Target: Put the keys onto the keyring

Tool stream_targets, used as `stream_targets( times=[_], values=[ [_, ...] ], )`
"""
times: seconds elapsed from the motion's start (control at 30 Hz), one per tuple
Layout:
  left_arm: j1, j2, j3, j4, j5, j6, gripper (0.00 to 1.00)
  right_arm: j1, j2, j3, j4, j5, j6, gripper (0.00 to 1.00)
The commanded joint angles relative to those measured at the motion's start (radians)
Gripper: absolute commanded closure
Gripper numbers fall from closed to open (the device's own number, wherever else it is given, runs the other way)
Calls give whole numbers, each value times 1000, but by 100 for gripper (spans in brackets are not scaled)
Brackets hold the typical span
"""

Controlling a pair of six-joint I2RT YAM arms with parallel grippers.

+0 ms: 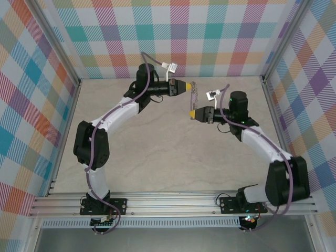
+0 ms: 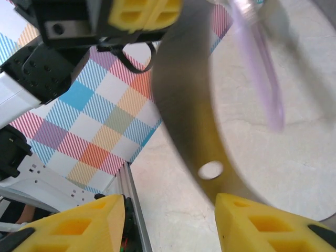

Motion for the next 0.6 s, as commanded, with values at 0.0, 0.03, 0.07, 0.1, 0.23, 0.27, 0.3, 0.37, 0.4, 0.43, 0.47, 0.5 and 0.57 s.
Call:
stream_targets(
  times=[0.0, 0.03, 0.07, 0.1, 0.23, 0.27, 0.3, 0.37, 0.4, 0.43, 0.47, 0.5, 0.57],
  values=[
    [-3, -58, -8, 100, -6, -29, 100, -18, -128, -41, -29, 95, 10, 50],
    [-3, -57, -9, 106, -7, -36, 100, -24, -163, -50, -25, 118, 23, 50],
    [-3, -55, -9, 112, -8, -43, 100, -26, -187, -51, -27, 145, 32, 51],
    [-3, -53, -8, 117, -7, -53, 100, -29, -211, -49, -24, 176, 41, 51],
    [-2, -47, -11, 141, -2, -81, 100, -34, -234, -2, 11, 265, 76, 53],
    [-3, -47, -14, 145, 0, -86, 100, -36, -227, 10, 25, 280, 83, 53],
    [-4, -49, -20, 157, -1, -92, 100, -37, -215, 26, 35, 294, 91, 53],
    [-3, -54, -33, 177, -3, -103, 100, -41, -179, 53, 65, 302, 104, 54],
    [-2, -55, -39, 187, -1, -112, 100, -45, -156, 61, 99, 300, 122, 54],
    [-3, -56, -45, 201, -1, -124, 100, -49, -132, 66, 143, 293, 144, 54],
    [-3, -58, -51, 210, -3, -131, 100, -51, -112, 69, 179, 287, 165, 54],
    [-2, -62, -56, 216, -5, -139, 100, -53, -90, 73, 221, 288, 188, 54],
    [-2, -67, -68, 227, -10, -154, 100, -56, -49, 75, 307, 282, 229, 54]
  ],
)
